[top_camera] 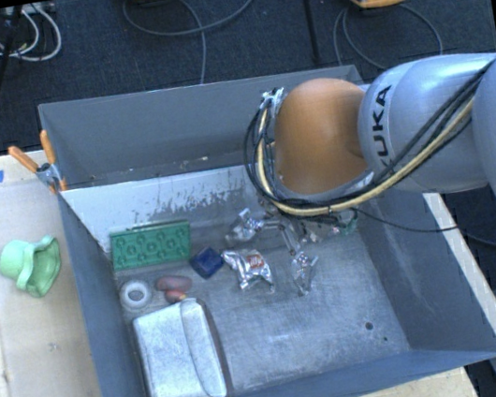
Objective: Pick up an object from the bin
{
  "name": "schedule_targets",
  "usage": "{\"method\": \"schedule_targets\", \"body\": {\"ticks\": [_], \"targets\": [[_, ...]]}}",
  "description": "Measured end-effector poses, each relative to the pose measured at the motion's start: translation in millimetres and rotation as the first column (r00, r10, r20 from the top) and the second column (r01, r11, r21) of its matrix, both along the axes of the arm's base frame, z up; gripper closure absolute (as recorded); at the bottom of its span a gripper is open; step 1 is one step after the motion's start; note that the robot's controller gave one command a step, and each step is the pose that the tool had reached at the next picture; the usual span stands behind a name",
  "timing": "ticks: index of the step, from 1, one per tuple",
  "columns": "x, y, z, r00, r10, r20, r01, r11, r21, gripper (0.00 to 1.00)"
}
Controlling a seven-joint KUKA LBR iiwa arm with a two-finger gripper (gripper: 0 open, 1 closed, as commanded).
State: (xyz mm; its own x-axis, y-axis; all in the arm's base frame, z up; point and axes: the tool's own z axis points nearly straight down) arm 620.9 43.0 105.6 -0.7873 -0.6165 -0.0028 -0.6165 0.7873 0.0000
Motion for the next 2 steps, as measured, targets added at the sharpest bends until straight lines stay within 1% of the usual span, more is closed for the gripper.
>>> {"method": "schedule_targets", "body": {"ticks": [1, 2], "targets": [[-1.1, 2.7, -34.3, 0.997, 0.072, 0.002, -0.072, 0.997, 0.000, 0.00], [-0.6, 2.7, -33.8, 0.998, 0.069, -0.001, -0.069, 0.998, 0.000, 0.00]]}}
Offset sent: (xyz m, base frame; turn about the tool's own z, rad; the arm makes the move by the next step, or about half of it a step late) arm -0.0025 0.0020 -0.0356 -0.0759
